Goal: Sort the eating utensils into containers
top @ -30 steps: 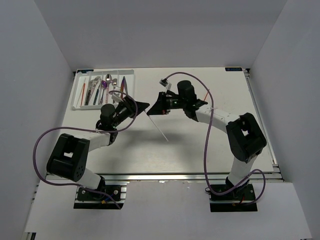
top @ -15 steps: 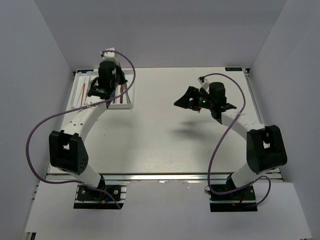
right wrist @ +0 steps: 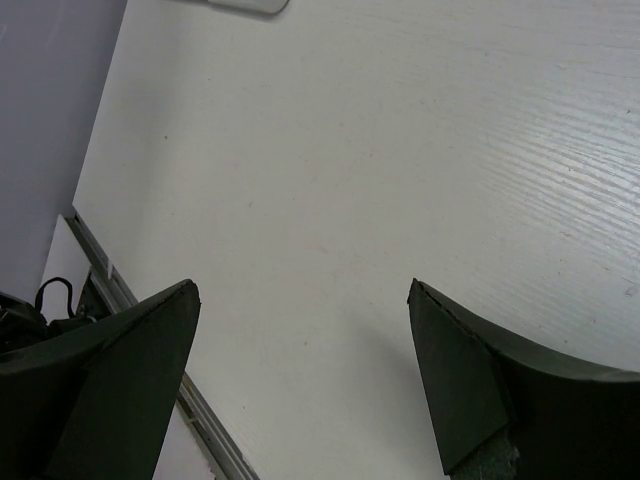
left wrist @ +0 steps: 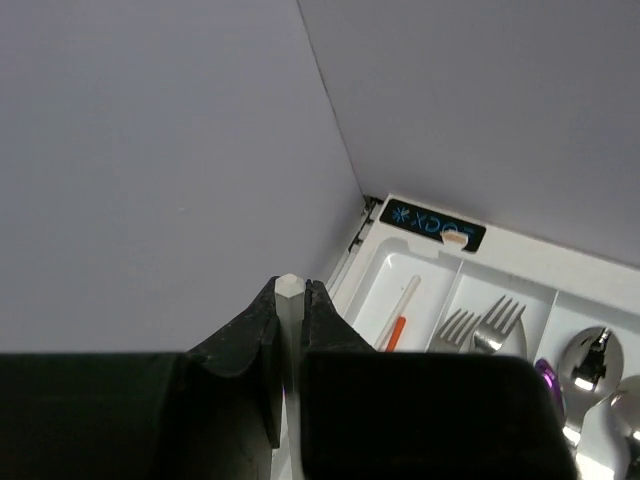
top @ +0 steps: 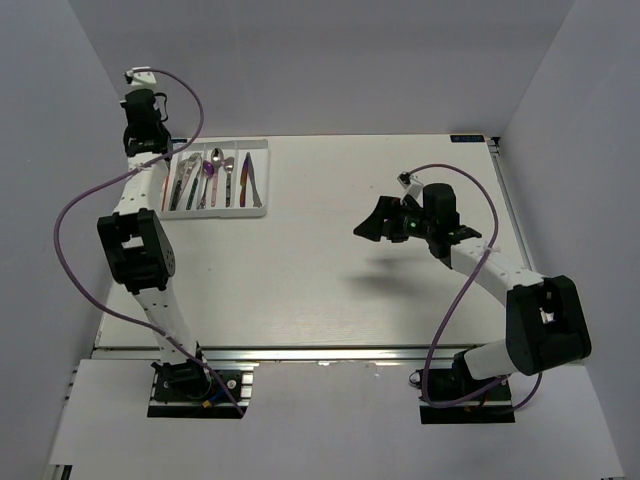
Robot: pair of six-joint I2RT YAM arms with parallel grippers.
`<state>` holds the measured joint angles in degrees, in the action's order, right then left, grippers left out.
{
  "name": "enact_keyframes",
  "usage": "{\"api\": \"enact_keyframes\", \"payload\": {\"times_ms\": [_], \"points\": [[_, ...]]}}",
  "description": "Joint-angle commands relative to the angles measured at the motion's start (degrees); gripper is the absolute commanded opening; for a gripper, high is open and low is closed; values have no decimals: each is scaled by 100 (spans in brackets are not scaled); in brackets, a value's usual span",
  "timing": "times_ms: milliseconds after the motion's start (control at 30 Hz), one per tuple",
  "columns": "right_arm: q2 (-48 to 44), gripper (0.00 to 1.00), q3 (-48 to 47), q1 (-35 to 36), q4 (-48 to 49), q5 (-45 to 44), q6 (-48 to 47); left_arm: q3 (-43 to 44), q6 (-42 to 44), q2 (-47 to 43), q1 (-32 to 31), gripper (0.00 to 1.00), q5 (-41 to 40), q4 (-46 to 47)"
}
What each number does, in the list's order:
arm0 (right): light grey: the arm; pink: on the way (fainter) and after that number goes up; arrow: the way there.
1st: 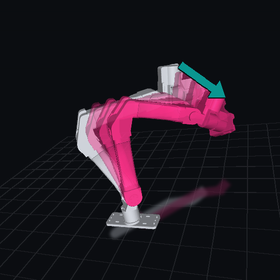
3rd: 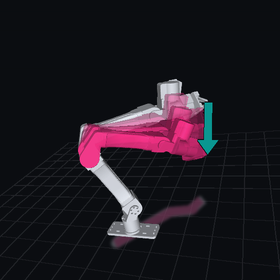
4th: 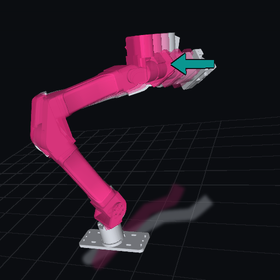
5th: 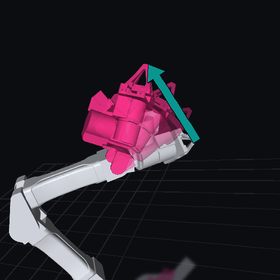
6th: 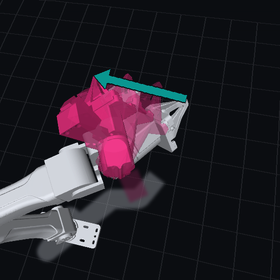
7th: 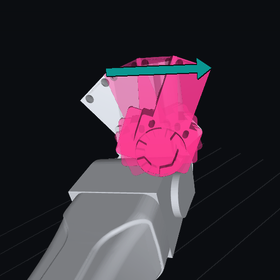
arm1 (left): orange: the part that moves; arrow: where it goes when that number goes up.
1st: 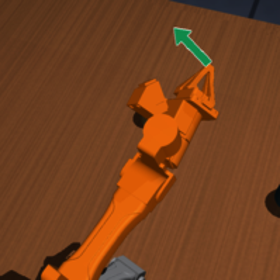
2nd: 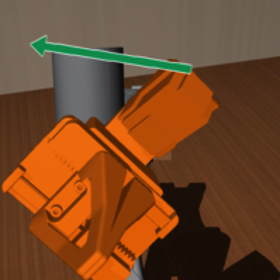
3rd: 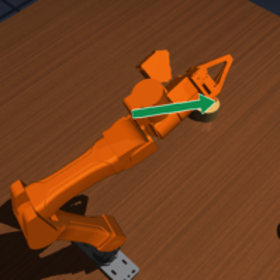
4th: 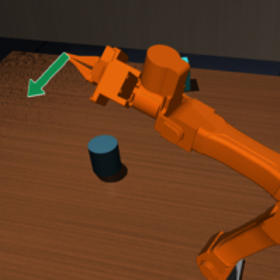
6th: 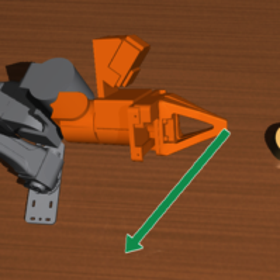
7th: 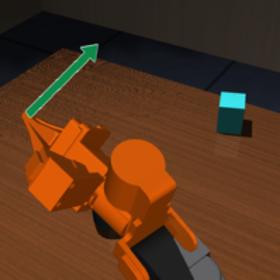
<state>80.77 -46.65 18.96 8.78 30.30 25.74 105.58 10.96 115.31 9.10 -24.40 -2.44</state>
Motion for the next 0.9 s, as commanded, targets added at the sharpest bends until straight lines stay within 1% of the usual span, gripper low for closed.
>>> {"api": "enact_keyframes", "payload": {"times_ms": [0,67,167,267,400,800,833,867], "points": [[-18,89,-54,64,353,221,28,-167,723,53,-137,0,-276,717],[-26,89,-63,99,344,221,19,-344,767,71,-128,0,-249,1059],[-97,89,-11,169,344,152,-16,-617,828,193,-128,0,-126,1315],[-141,89,-45,213,239,72,-86,-521,907,518,-128,0,-161,1228],[-228,89,-28,257,221,-7,-113,-635,1039,747,-119,0,-214,1395],[-158,89,-46,363,221,-139,-165,-459,926,1266,-32,0,-249,1343],[-141,89,-63,363,212,-139,-165,-468,917,1284,-23,2,-258,1316],[-123,89,-54,371,212,-156,-174,-503,917,1284,-23,7,-284,1325]]}}
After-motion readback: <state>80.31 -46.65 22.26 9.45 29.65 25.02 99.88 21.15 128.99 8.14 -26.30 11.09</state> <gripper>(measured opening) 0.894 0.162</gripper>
